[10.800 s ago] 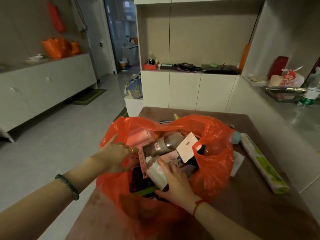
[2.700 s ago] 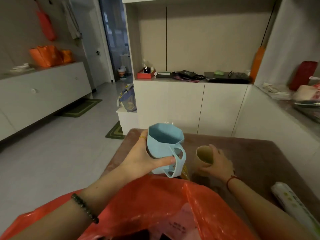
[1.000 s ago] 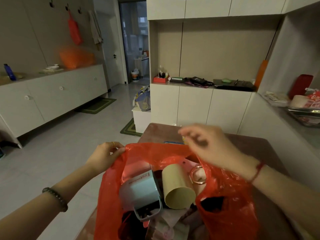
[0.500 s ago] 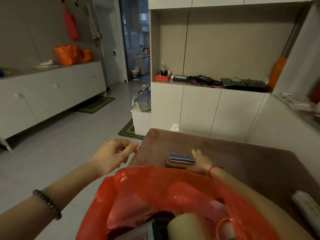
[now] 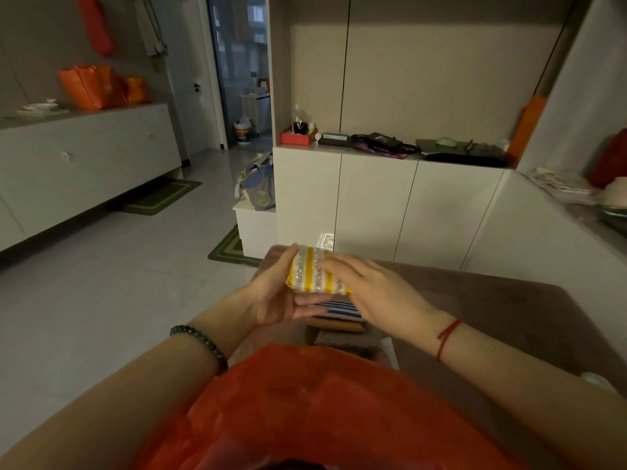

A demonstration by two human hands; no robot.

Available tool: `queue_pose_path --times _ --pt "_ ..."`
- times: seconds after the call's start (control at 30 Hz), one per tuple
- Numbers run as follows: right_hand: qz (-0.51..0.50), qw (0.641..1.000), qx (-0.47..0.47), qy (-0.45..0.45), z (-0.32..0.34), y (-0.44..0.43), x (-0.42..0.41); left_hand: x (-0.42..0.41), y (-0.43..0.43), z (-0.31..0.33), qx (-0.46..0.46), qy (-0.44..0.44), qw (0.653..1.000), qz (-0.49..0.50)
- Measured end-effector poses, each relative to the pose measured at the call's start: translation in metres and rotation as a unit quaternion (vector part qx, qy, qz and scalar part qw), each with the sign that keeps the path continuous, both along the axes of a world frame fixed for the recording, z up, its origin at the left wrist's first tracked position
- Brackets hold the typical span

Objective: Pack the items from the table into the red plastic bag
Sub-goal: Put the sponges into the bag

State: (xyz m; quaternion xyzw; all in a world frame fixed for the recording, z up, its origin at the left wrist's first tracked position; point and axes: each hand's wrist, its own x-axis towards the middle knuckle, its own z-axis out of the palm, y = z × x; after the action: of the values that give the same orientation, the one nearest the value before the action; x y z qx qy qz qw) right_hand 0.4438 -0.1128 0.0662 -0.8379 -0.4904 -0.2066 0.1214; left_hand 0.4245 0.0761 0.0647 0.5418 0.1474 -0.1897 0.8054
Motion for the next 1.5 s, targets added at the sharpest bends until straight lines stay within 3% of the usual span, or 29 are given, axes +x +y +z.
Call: queue_pose_path --times 0.07,0.2,0.3,0.33,0.43,0.53,0.67,0.77,0.87,0.93,1.0,1.07,1.13,1.2,1.27,1.3,1.4,1.5 --pt "0.024 0.998 -0.038 0.049 -0.012 0.002 0.014 0.004 0.005 -0.004 0.002 -0.017 0.999 0.037" --pt "0.044 0.997 -0.016 0.054 -0.031 0.015 0.044 0.012 0.018 -0.014 0.061 -0.035 0.991 0.111" --pt "-0.104 0.973 0.082 0.191 -0.05 0.027 0.07 0.022 0.035 -0.028 0.103 -0.014 0.977 0.185" --pt "-0.149 0.957 0.076 0.239 -0.061 0.028 0.081 0.024 0.041 -0.033 0.105 -0.005 0.973 0.206" --pt "-0.209 0.917 -0.07 0.334 -0.101 0.024 0.1 0.028 0.054 -0.048 0.11 0.01 0.968 0.225" --pt "-0.204 0.893 -0.126 0.381 -0.127 0.02 0.101 0.026 0.056 -0.063 0.102 0.019 0.971 0.216" --pt "-0.227 0.913 -0.123 0.316 -0.118 0.02 0.098 0.025 0.052 -0.072 0.08 0.018 0.98 0.181" --pt "-0.327 0.925 0.026 0.19 -0.093 0.019 0.092 0.028 0.048 -0.074 0.055 -0.008 0.986 0.159" --pt "-0.276 0.949 0.148 0.043 -0.056 0.031 0.077 0.027 0.042 -0.071 0.023 -0.057 0.991 0.115" --pt "-0.215 0.97 0.088 -0.077 -0.039 0.049 0.062 0.026 0.035 -0.065 0.0 -0.084 0.994 0.074" --pt "-0.184 0.977 -0.011 -0.106 -0.037 0.07 0.042 0.027 0.023 -0.058 -0.002 -0.101 0.993 0.06" --pt "-0.142 0.987 -0.071 -0.016 -0.041 0.081 0.029 0.028 0.016 -0.057 0.021 -0.087 0.99 0.112" --pt "-0.065 0.991 -0.072 0.093 -0.041 0.075 0.023 0.029 0.02 -0.064 0.055 -0.053 0.979 0.187" --pt "-0.029 0.984 0.016 0.177 -0.041 0.065 0.029 0.027 0.033 -0.07 0.06 -0.048 0.969 0.235" --pt "-0.092 0.963 0.119 0.224 -0.051 0.053 0.051 0.026 0.046 -0.071 0.066 -0.053 0.96 0.268" --pt "-0.129 0.956 0.112 0.236 -0.06 0.047 0.062 0.025 0.05 -0.07 0.07 -0.051 0.956 0.279" --pt "-0.193 0.927 -0.098 0.305 -0.104 0.033 0.083 0.025 0.057 -0.067 0.079 -0.064 0.95 0.296" --pt "-0.209 0.905 -0.141 0.343 -0.138 0.028 0.079 0.026 0.056 -0.07 0.084 -0.074 0.949 0.293"
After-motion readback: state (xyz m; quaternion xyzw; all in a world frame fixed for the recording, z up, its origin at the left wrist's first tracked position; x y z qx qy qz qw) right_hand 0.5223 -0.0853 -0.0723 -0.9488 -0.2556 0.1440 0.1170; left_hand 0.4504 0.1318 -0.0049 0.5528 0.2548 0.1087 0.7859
